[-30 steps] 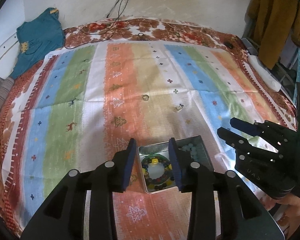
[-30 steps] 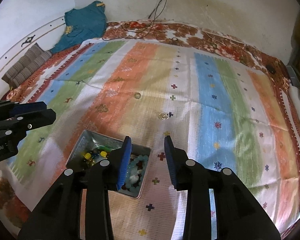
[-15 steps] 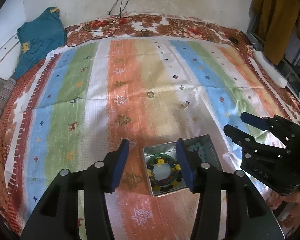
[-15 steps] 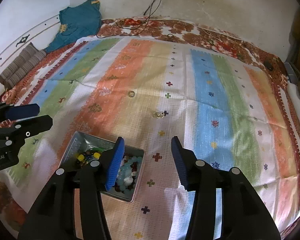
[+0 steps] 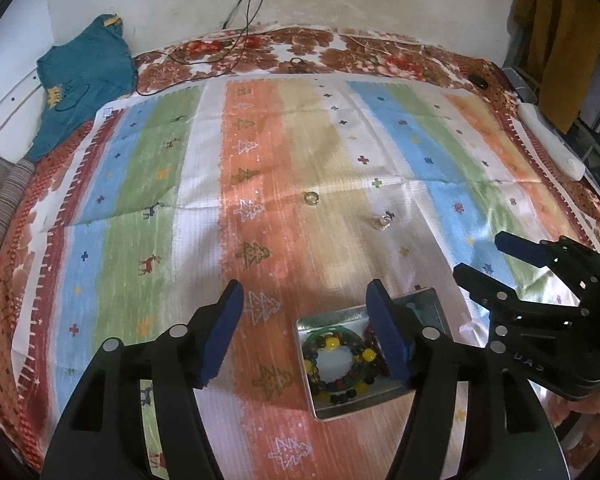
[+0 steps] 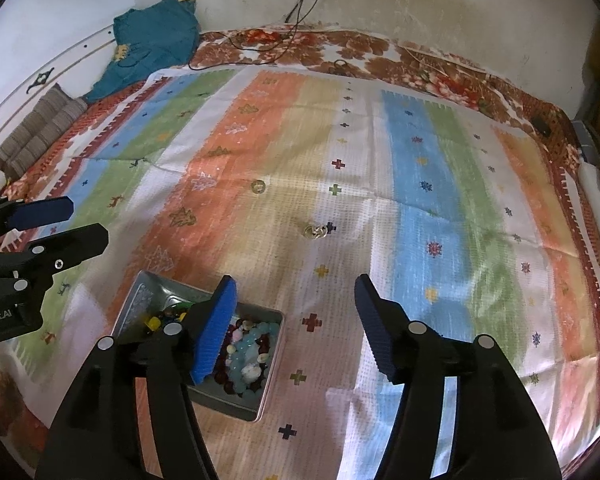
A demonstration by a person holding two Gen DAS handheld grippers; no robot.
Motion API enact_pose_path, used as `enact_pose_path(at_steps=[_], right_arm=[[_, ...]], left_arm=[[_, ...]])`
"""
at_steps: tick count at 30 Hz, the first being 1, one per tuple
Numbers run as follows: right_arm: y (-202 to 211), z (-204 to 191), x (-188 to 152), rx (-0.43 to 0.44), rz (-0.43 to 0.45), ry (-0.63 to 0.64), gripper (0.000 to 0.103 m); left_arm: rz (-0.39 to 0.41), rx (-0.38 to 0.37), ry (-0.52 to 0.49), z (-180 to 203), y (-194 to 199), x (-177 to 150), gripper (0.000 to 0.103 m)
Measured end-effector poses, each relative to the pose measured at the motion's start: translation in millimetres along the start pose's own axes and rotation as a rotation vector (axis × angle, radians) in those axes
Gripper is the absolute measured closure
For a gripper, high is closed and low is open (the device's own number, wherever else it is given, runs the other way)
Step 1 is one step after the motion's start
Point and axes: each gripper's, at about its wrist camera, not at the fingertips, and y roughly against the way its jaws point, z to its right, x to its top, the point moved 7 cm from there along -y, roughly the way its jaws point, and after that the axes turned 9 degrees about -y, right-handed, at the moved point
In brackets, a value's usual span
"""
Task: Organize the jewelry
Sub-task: 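Move both tools to the silver ring and the small gold charm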
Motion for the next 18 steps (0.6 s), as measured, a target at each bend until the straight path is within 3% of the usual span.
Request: enact_pose_path(at_steps=[10,18], right_arm=[[-19.7,10.7,7.9,-0.013,-0.028,-0.020,0.037],[-33.6,9.2,8.4,-0.011,-0.055,-0.013,0.037]], left_arm=[[-0.022,0.016,0.017,-7.2,-25.5,12.2,0.030],[-0.035,0.010,0.011,-4.6,-43.7,23.8,0.029]])
